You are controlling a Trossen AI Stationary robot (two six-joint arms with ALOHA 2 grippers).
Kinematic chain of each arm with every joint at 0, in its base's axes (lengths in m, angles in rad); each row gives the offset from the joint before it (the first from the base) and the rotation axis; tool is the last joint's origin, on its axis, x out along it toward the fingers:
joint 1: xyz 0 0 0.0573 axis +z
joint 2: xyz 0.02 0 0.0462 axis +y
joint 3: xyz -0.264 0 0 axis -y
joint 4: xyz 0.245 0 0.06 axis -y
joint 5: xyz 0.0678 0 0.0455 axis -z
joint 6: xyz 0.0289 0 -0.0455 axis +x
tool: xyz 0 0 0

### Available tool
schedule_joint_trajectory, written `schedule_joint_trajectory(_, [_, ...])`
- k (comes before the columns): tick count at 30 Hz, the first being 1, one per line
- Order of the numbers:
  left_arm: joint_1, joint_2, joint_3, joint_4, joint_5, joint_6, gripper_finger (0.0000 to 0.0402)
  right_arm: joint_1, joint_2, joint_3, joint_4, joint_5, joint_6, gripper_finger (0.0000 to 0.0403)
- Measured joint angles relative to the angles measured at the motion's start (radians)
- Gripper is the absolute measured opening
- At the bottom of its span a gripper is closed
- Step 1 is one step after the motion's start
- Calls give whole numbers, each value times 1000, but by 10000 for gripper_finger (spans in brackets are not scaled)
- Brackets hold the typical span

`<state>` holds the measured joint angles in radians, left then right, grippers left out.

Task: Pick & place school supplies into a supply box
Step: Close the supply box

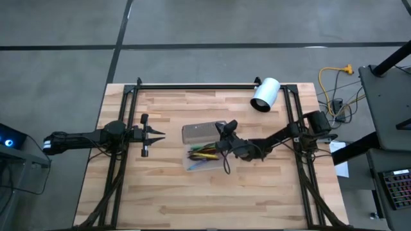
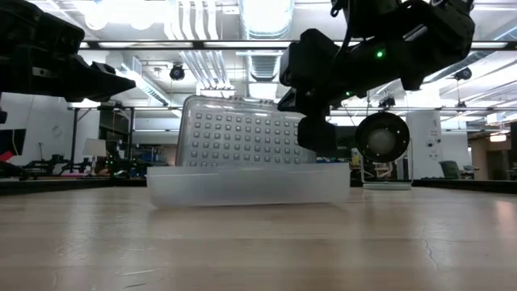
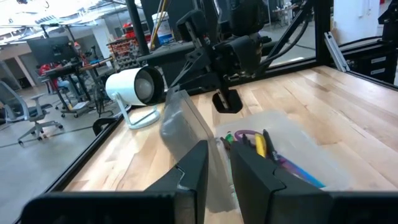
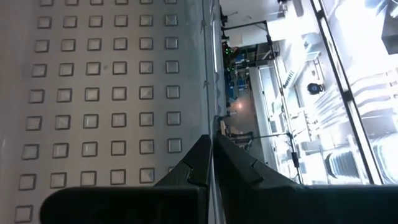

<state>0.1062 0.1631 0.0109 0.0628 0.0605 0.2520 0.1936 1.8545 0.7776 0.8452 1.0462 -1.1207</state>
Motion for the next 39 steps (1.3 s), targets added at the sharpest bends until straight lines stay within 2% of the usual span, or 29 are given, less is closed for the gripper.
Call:
schedule_joint_trajectory(11, [0, 0, 0, 0, 0, 0, 54, 61, 2, 0, -33, 2, 19, 8])
schedule_joint_trajectory(25, [0, 0, 0, 0, 0, 0, 54, 75, 6, 0, -53, 27, -119, 9])
schedule_joint_trajectory(39, [0, 0, 0, 0, 0, 0, 54, 75, 6, 0, -24, 54, -174, 9])
